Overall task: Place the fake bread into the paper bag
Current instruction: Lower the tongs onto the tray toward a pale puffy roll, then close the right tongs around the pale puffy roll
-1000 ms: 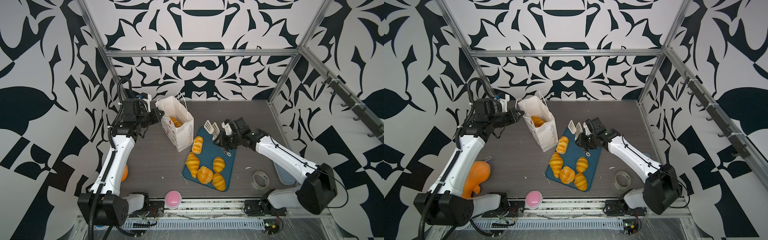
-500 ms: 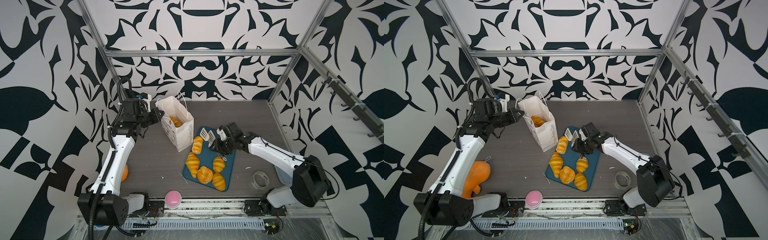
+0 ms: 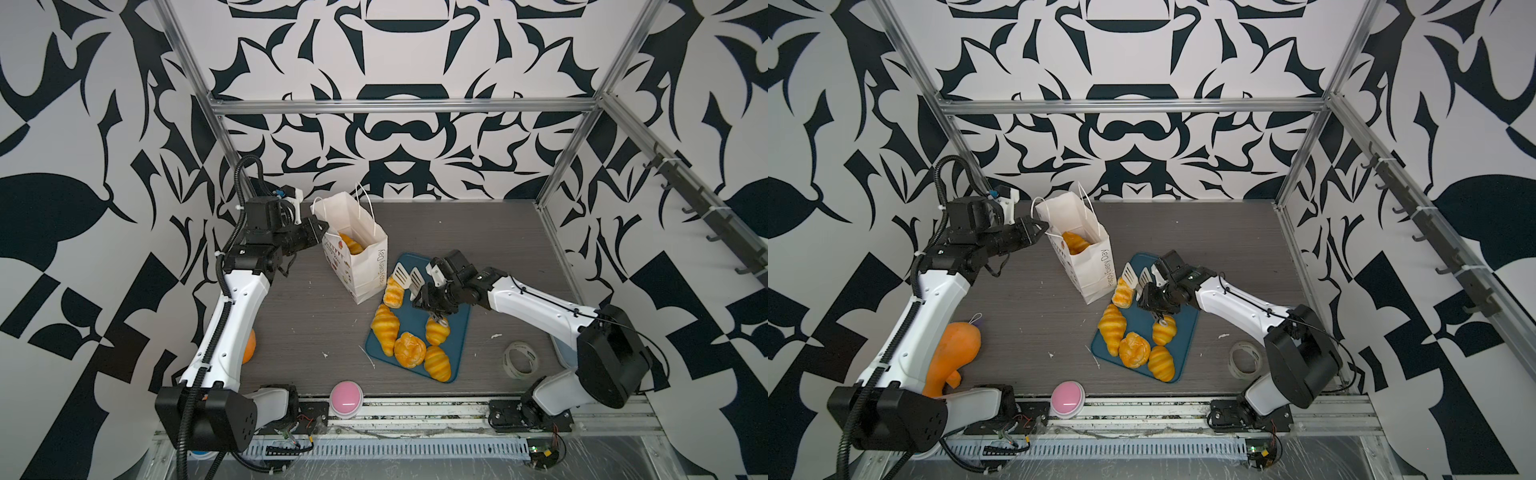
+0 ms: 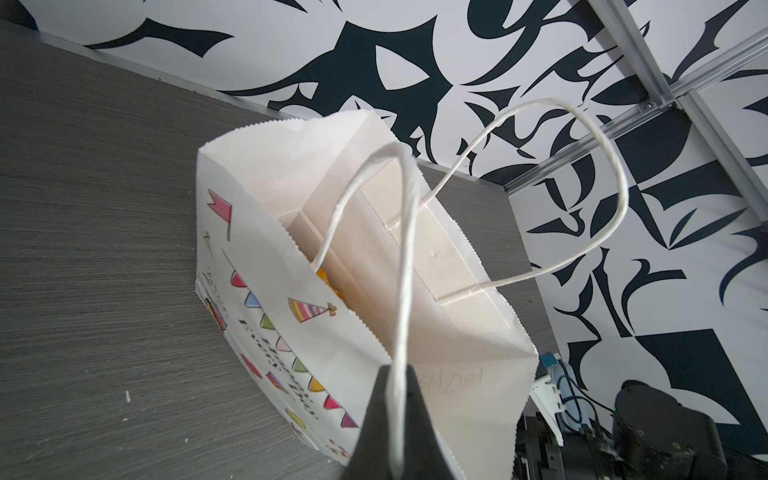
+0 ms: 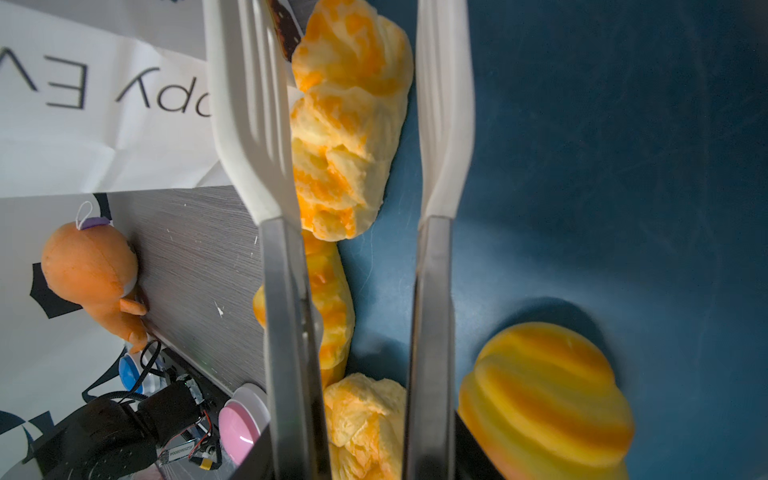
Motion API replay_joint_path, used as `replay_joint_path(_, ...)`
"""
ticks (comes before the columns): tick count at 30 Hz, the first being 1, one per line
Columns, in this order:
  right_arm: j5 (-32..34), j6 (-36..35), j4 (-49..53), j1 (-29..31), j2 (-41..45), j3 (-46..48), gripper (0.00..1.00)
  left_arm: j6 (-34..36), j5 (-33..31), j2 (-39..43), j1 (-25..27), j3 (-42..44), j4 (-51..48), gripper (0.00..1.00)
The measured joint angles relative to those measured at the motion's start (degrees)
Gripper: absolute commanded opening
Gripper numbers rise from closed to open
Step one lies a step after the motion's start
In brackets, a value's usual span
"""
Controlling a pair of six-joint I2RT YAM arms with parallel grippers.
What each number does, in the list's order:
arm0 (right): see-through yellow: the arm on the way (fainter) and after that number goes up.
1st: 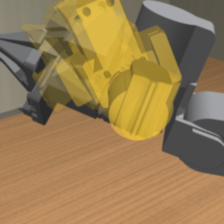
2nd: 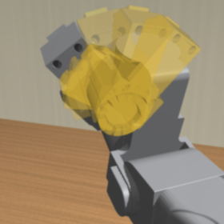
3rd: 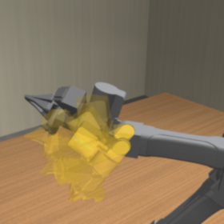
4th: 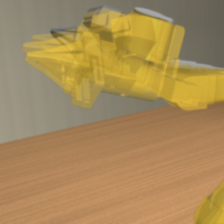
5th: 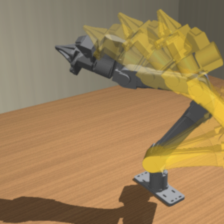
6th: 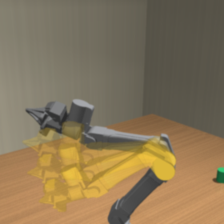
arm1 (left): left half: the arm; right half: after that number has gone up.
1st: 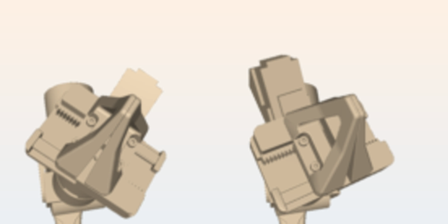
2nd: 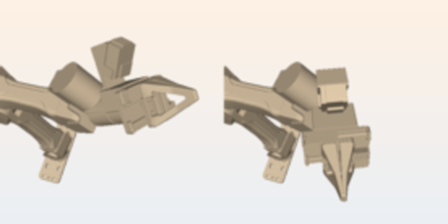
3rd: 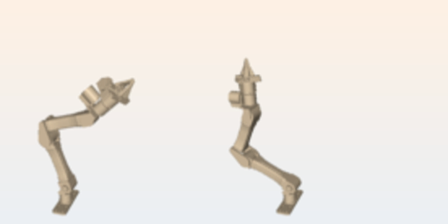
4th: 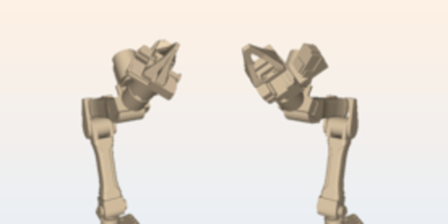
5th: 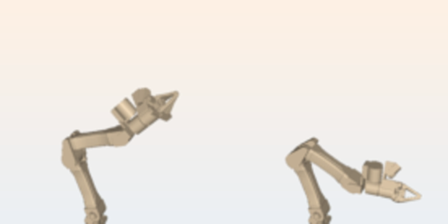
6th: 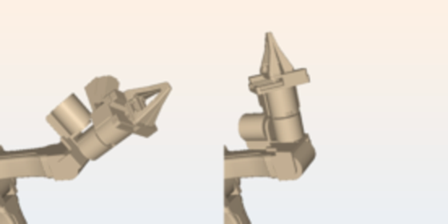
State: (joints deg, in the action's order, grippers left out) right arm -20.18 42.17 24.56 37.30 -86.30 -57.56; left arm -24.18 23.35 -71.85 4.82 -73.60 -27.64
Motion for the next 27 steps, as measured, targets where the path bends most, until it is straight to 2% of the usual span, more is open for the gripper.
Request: replay_joint_path(27,2.71,0.11,1.99,2.54,-3.45,-3.48,0.47,0.0,0.0,0.0,0.0,0.0,0.0,0.0)
